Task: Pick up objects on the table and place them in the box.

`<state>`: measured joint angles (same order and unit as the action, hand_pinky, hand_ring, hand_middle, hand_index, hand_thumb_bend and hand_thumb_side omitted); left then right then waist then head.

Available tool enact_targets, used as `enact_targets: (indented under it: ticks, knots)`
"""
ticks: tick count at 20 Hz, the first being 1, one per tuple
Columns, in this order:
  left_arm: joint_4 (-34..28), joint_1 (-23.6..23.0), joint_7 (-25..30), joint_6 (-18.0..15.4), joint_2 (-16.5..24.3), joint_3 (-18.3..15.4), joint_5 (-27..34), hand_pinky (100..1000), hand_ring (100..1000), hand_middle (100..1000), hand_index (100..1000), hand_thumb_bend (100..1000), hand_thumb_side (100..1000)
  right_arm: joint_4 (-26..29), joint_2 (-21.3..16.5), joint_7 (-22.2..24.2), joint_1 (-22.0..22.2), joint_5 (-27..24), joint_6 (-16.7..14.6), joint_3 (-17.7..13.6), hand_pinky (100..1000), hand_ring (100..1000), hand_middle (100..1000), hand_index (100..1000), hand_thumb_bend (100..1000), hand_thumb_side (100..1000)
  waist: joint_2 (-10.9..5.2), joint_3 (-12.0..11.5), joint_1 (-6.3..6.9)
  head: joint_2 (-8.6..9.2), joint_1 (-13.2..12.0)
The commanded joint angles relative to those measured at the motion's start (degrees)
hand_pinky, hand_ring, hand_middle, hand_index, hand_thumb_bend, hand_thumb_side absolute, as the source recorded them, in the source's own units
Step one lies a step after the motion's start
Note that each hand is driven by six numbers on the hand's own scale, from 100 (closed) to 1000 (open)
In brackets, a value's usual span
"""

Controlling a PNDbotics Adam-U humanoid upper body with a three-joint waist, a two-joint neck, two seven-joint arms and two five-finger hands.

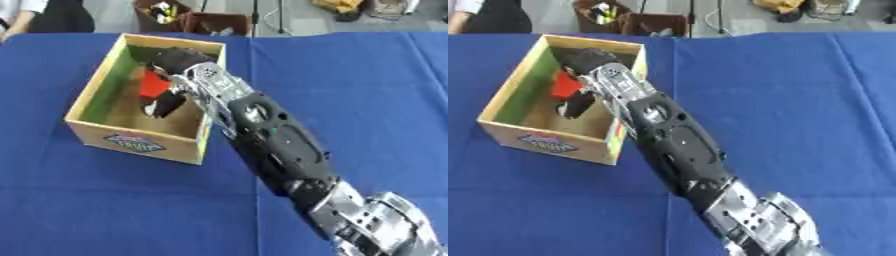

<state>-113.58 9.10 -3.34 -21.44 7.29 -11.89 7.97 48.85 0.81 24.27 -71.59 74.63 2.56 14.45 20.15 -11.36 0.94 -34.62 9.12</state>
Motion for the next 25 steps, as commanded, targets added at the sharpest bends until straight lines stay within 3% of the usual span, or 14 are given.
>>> enact_targets:
  ticks: [1, 6, 13, 16, 18, 21, 23, 25]
  knots:
    - [-1.01, 0.38, 0.06, 0.01, 0.46, 0.01, 0.23, 484, 644, 579, 755, 337, 876, 1.65, -0.43, 0.41, -1.15, 1.26, 0.43, -0.4, 852, 903, 871, 931, 694, 592, -1.18, -0.02, 0.38, 0.56, -0.3]
    - [-1.01, 0.16, 0.0, 0.0, 0.53, 0.0, 0.27, 484, 644, 579, 755, 337, 877, 5.21, -1.15, 0.45, -1.39, 0.31, 0.79, -0.24, 856, 897, 863, 927, 688, 643, -1.53, 0.24, 0.65, 0.23, -0.45]
    - [-1.01, -0.25, -0.31, -0.13, 0.8, -0.17, 0.23, 485, 644, 580, 755, 338, 879, 17.63, -5.77, -0.54, -0.86, -8.73, 1.36, 1.39, 847, 878, 838, 916, 604, 784, -2.22, 1.1, 1.07, -0.47, -1.34]
    - [-1.01, -0.43, -0.47, -0.22, 0.91, -0.24, 0.2, 485, 644, 581, 756, 338, 881, 23.98, -8.34, -2.24, 0.31, -14.67, 3.28, 1.86, 840, 866, 820, 906, 464, 844, -2.51, 1.48, 1.31, -0.73, -1.93]
    - [-1.01, -0.52, -0.56, -0.27, 0.97, -0.28, 0.18, 486, 645, 581, 756, 339, 882, 27.79, -10.01, -3.59, 1.26, -18.2, 4.74, 2.13, 839, 864, 817, 904, 423, 867, -2.68, 1.67, 1.45, -0.81, -2.27]
    - [-1.01, -0.65, -0.72, -0.38, 1.07, -0.36, 0.14, 486, 645, 582, 757, 340, 884, 33.04, -12.56, -5.96, 2.79, -23.11, 6.62, 2.24, 844, 861, 807, 904, 342, 983, -2.93, 1.94, 1.64, -1.08, -2.87]
    - [-1.01, -0.7, -0.88, -0.45, 1.1, -0.46, 0.1, 487, 645, 582, 757, 339, 888, 36.6, -14.34, -8.04, 4.05, -27.01, 7.61, 2.08, 840, 849, 804, 915, 329, 1000, -3.02, 2.22, 1.75, -1.38, -3.31]
    - [-1.01, -0.74, -1.04, -0.49, 1.1, -0.57, 0.04, 487, 645, 582, 757, 340, 889, 40.85, -16.75, -10.8, 5.93, -32.62, 9.33, 1.66, 847, 846, 810, 920, 181, 1000, -3.07, 2.54, 1.87, -1.89, -3.9]
